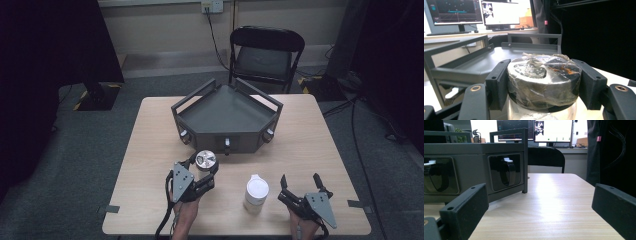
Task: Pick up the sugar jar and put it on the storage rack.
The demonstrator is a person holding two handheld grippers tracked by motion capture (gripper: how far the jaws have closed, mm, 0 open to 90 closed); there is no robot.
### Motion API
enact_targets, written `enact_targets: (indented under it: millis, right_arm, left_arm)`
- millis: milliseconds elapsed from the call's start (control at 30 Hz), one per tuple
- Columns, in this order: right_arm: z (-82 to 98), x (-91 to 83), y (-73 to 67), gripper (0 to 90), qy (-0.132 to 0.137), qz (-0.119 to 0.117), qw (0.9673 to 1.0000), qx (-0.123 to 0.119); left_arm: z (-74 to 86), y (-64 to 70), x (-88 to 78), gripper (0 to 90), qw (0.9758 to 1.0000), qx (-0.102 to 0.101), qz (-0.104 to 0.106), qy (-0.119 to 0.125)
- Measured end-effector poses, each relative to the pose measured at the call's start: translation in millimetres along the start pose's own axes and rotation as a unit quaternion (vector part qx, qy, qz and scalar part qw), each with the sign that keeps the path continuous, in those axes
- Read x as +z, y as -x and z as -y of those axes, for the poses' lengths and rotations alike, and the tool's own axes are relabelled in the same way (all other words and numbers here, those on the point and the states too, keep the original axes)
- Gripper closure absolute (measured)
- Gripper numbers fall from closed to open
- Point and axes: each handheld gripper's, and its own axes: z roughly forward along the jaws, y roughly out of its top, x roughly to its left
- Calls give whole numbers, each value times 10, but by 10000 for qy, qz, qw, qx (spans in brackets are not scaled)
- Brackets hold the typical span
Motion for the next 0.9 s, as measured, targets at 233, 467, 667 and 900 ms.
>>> enact_targets:
  millis: [233,467,667,900]
  right_arm:
    - [0,0,-3,0,-2,7,10000,1]
    - [-1,0,-3,0,-3,10,10000,2]
    - [-2,1,-3,0,-4,15,10000,13]
    - [-1,1,-3,0,-3,14,10000,5]
  left_arm:
    - [-154,-114,115,351,10000,-21,-45,6]
    - [-346,-214,229,351,9997,23,-212,85]
    - [-475,-194,354,351,9988,46,-466,105]
    - [-612,-217,514,351,9978,-15,-651,128]
